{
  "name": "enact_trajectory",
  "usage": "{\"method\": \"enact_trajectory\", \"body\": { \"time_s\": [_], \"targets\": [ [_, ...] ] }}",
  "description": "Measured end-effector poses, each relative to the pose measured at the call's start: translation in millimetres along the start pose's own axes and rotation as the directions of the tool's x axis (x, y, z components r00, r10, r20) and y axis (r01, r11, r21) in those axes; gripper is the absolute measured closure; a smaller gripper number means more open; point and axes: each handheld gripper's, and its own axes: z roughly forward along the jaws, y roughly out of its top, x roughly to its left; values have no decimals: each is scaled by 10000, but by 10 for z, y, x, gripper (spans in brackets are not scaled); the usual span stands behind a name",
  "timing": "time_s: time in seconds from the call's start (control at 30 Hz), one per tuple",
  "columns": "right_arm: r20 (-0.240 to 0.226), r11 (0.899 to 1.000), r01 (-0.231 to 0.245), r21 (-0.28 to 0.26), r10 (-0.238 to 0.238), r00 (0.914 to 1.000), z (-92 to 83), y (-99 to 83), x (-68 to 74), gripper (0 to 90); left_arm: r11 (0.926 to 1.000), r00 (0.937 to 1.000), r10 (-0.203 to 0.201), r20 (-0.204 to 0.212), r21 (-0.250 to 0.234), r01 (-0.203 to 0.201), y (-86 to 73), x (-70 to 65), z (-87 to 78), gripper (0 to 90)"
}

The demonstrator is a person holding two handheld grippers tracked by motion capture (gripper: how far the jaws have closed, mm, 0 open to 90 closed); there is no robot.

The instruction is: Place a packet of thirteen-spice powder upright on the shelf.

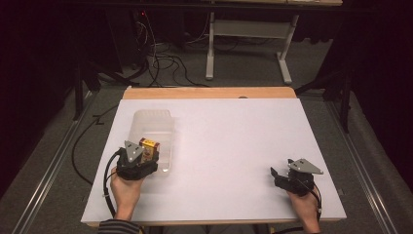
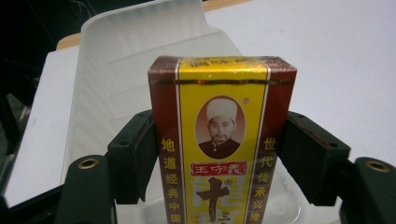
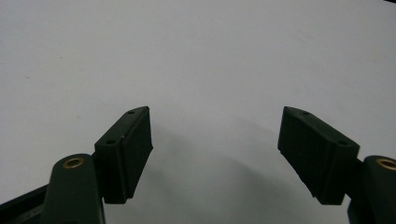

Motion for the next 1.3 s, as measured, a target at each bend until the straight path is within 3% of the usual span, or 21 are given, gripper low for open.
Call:
{"method": "enact_trajectory", "body": {
  "time_s": [0.3, 0.53, 0.93, 1.3],
  "targets": [
    [2, 10000, -4, 21, 4, 10000, 1, 1, 2, 264, 9999, 9999, 129, -100, -14, -129, 41, -8, 11, 305],
    [-4, 10000, 14, 1, -14, 10000, 0, 0, 1, 264, 9999, 9999, -47, -130, -165, 45, 136, -27, 39, 303],
    [1, 10000, 2, -19, -2, 10000, -2, -1, -1, 264, 9998, 10000, -29, -35, -216, 28, 114, -16, -141, 312],
    [22, 10000, 24, 3, -24, 10000, 4, 1, 4, 264, 9986, 9985, -531, -133, -13, 531, 168, 68, -214, 281]
  ]
}}
